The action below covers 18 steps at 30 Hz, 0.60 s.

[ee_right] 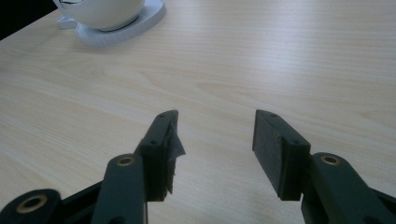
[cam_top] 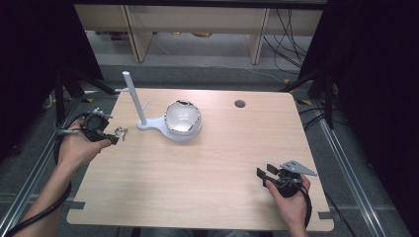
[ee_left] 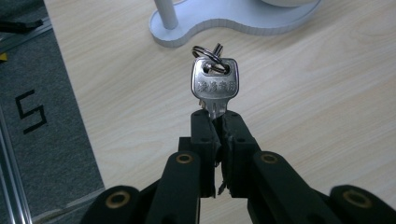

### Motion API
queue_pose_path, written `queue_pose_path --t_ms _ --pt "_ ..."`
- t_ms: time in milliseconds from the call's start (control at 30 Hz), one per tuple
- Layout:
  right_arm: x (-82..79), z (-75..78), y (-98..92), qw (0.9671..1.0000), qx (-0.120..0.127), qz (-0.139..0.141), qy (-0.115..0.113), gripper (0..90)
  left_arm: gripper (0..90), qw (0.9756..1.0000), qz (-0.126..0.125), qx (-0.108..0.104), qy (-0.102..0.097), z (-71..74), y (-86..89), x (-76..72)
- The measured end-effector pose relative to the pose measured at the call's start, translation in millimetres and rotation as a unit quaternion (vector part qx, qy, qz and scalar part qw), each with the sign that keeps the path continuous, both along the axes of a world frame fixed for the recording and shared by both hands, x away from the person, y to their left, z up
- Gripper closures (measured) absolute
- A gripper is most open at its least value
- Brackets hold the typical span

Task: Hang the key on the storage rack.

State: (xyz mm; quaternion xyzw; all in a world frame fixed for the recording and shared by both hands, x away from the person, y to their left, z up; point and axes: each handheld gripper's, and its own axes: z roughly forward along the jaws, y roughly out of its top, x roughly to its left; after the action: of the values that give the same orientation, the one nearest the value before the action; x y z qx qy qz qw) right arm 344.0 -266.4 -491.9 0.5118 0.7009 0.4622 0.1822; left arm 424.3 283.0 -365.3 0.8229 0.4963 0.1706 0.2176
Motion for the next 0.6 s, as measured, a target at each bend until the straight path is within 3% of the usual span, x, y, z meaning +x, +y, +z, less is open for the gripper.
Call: queue_pose_path --t_ms 367,600 --pt "0.6 -1.0 -1.1 1.0 -0.008 -0.001 -0.002 50.9 84.3 0.9996 0.024 0.012 -0.005 6.4 16.2 15.6" --pt "0.3 0.1 -1.5 0.9999 -0.012 -0.003 0.001 50.9 84.3 0.9993 0.035 0.008 -0.01 6.6 22.4 21.6"
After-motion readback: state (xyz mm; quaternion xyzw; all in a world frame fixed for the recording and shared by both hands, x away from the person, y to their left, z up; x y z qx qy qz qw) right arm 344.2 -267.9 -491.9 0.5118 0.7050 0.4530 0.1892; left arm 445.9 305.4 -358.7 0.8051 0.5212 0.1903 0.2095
